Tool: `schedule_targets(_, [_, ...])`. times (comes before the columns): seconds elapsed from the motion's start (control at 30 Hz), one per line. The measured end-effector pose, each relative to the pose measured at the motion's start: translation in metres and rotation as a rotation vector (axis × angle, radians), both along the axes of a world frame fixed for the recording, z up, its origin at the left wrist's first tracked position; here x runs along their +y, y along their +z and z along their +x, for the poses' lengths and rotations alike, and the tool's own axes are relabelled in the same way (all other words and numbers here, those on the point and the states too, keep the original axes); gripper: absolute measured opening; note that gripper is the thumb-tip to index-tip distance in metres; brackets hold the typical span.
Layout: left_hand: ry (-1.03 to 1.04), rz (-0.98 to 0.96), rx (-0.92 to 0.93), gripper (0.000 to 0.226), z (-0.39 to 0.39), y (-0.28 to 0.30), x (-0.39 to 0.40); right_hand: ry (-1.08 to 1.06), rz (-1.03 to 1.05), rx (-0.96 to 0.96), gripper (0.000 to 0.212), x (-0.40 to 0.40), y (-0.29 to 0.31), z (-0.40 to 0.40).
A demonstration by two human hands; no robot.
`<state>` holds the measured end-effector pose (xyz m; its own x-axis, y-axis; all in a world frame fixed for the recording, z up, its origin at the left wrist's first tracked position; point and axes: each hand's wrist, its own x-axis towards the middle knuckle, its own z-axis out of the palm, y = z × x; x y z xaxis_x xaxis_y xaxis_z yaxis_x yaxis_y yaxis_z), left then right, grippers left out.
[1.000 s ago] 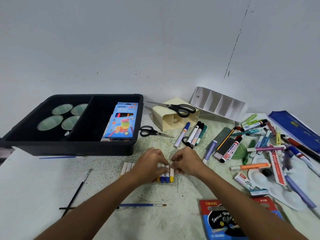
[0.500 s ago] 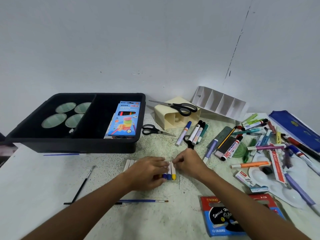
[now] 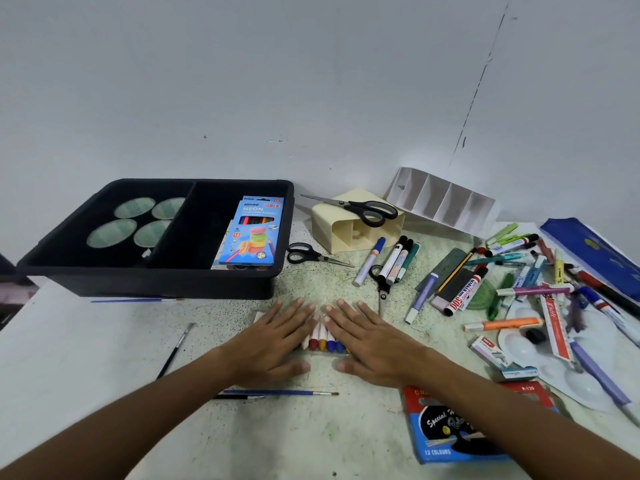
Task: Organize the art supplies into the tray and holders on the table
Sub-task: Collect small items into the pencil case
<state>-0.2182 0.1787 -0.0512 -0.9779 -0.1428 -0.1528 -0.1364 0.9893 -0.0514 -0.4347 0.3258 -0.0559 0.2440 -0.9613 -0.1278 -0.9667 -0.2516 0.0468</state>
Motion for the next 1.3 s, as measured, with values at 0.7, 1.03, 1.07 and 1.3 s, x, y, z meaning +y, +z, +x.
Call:
schedule_targets(0.7, [0.045,0.162,0.240,0.079,-0.018,0.010,0.020,-0.109,-0.070,-0.179,0.066,0.008,0.018,-0.006])
schedule_targets(1.03, [-0.364,0.244,0.355,0.079,-0.126,0.024,0.131,-0.316,-0.181,-0.294,0.066,0.151,0.060,-0.076])
schedule_targets(1.07, [-0.391,0.232,0.324,0.082,-0.132,0.020,0.141,-0.289,-0.159,-0.257,0.072,0.166,0.057,-0.076])
schedule_targets(1.3, [-0.517,0.341,0.265,0.090,-0.144,0.001,0.162,-0.201,-0.163,-0.075,0.095,0.220,0.031,-0.075])
